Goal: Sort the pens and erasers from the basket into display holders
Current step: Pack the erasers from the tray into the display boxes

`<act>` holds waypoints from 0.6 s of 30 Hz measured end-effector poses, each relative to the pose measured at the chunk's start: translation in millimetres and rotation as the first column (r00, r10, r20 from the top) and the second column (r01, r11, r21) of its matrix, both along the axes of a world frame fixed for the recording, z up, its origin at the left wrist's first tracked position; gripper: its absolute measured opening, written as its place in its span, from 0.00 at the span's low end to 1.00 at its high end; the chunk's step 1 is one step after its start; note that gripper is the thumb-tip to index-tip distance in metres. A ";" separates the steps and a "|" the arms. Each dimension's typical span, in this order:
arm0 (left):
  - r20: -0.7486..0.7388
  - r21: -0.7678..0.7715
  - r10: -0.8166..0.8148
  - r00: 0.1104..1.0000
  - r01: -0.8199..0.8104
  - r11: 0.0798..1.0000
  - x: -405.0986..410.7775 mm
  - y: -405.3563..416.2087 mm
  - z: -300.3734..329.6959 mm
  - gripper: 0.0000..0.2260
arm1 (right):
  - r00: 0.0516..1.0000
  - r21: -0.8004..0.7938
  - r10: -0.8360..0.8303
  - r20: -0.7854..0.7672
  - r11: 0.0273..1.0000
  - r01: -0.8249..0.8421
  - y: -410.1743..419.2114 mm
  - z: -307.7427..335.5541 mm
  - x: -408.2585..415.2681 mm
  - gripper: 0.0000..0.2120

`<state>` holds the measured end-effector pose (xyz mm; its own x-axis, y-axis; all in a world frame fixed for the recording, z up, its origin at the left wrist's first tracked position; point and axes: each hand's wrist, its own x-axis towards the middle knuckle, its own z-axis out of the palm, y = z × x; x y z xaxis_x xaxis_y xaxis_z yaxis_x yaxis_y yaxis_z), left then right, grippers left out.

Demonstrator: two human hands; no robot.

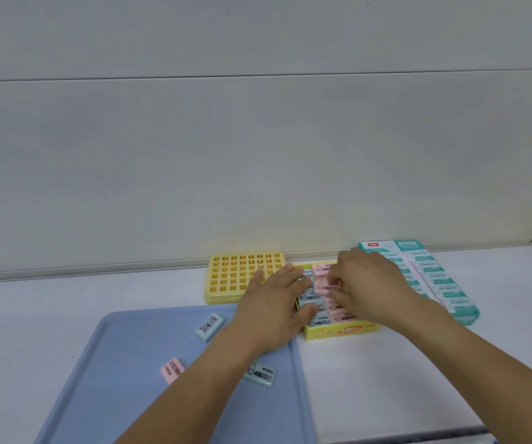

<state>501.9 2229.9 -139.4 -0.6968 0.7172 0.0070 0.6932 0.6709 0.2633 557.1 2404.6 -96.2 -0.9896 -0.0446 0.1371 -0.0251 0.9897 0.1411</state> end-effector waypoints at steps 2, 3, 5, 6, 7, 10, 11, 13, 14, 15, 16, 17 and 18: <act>-0.007 -0.010 -0.001 1.000 0.001 1.000 -0.1 0.3 -0.5 0.26 | 1.000 0.079 -0.011 -0.015 0.997 0.013 0.4 0.6 -2.2 0.10; -0.010 -0.013 0.001 1.000 -0.001 1.000 0.0 0.3 -0.6 0.26 | 1.000 0.104 -0.016 -0.015 0.994 0.017 -0.1 -0.1 -3.4 0.10; -0.006 -0.019 0.007 1.000 -0.007 1.000 0.9 0.8 1.0 0.26 | 0.999 0.115 -0.029 -0.027 0.993 0.032 -1.0 -2.5 -5.2 0.09; 0.007 -0.012 0.007 1.000 -0.007 1.000 2.2 1.2 2.8 0.26 | 0.999 0.111 -0.038 -0.034 0.993 0.041 -1.4 -3.5 -5.2 0.08; 0.033 0.018 0.004 0.999 -0.005 1.000 4.1 1.0 4.9 0.26 | 0.998 0.105 -0.044 -0.038 0.993 0.047 -1.9 -3.5 -4.3 0.07; 0.101 0.255 0.028 0.995 -0.053 0.966 11.5 -13.7 14.7 0.21 | 0.995 0.018 -0.025 -0.094 0.999 0.027 -5.3 -3.4 2.4 0.09; 0.084 0.343 0.064 0.994 -0.089 0.935 13.2 -25.8 18.0 0.18 | 0.993 -0.078 -0.001 -0.122 0.997 -0.009 -9.1 -2.3 5.3 0.10; 0.007 0.435 0.179 0.984 -0.164 0.886 15.3 -58.5 21.3 0.10 | 0.986 -0.345 0.086 -0.141 0.930 -0.131 -25.0 2.2 12.7 0.07; -0.008 0.441 0.240 0.971 -0.212 0.872 16.0 -76.5 21.5 0.07 | 0.983 -0.430 0.148 -0.106 0.885 -0.180 -35.6 4.4 16.2 0.05; 0.003 0.430 0.292 0.956 -0.265 0.863 16.9 -93.8 21.1 0.05 | 0.975 -0.469 0.219 -0.046 0.857 -0.215 -47.2 5.9 19.3 0.06; 0.030 0.399 0.334 0.942 -0.318 0.860 18.2 -107.8 20.7 0.04 | 0.957 -0.479 0.289 0.033 0.845 -0.238 -59.0 6.6 22.4 0.08; 0.064 0.349 0.368 0.928 -0.366 0.863 19.9 -117.7 20.1 0.05 | 0.933 -0.471 0.341 0.117 0.846 -0.250 -70.5 6.2 24.9 0.11; 0.100 0.284 0.394 0.914 -0.406 0.869 21.6 -123.2 18.8 0.08 | 0.910 -0.445 0.369 0.189 0.858 -0.255 -80.4 4.8 27.3 0.14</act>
